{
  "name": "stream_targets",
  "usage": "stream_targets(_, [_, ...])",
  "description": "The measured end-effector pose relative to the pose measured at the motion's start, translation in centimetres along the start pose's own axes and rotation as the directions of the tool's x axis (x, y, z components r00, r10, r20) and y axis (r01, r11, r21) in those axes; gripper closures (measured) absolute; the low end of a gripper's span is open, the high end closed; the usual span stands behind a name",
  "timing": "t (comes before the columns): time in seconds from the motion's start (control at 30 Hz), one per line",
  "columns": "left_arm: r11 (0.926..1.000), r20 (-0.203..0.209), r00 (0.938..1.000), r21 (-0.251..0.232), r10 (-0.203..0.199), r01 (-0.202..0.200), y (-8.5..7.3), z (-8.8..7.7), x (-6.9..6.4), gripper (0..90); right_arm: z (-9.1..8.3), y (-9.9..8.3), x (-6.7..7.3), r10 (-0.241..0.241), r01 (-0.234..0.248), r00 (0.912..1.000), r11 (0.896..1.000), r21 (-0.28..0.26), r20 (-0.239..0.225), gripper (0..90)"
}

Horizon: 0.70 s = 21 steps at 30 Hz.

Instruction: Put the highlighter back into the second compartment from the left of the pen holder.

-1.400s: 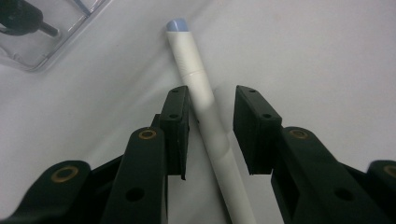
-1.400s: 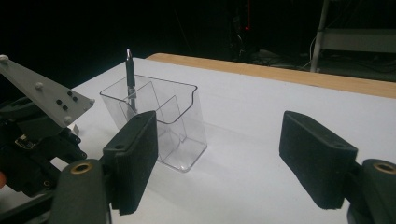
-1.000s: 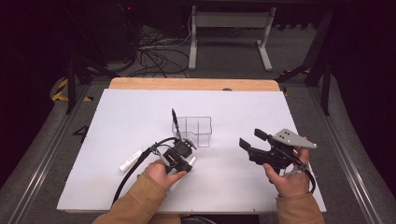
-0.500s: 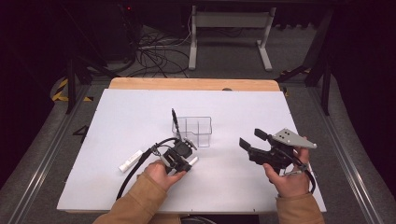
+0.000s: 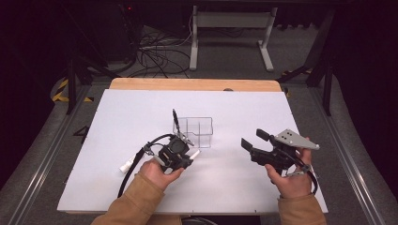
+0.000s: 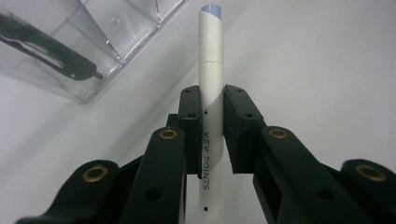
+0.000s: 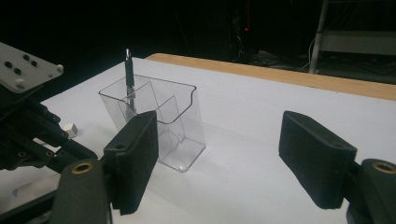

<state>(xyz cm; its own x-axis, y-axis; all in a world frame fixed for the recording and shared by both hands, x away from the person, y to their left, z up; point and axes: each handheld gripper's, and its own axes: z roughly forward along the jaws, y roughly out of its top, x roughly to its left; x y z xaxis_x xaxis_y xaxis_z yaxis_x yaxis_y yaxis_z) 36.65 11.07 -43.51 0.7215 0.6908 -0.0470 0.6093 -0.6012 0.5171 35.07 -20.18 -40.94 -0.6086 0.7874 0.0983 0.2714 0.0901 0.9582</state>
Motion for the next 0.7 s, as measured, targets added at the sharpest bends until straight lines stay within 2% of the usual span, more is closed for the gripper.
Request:
stream_targets(0.4, [0.9972, 0.012, 0.9997, -0.072, 0.023, -0.022, 0.2, -1.8, -0.4, 78.3, 0.0, 0.0, 0.0, 0.004, -0.004, 1.0000, 1.000, 0.003, -0.002, 30.1])
stream_targets(0.7, [0.9955, -0.006, 0.9991, -0.085, 0.041, -0.041, 0.2, -2.3, -0.7, 78.3, 0.1, -0.1, -0.1, 0.006, -0.006, 1.0000, 1.000, 0.006, 0.000, 30.2])
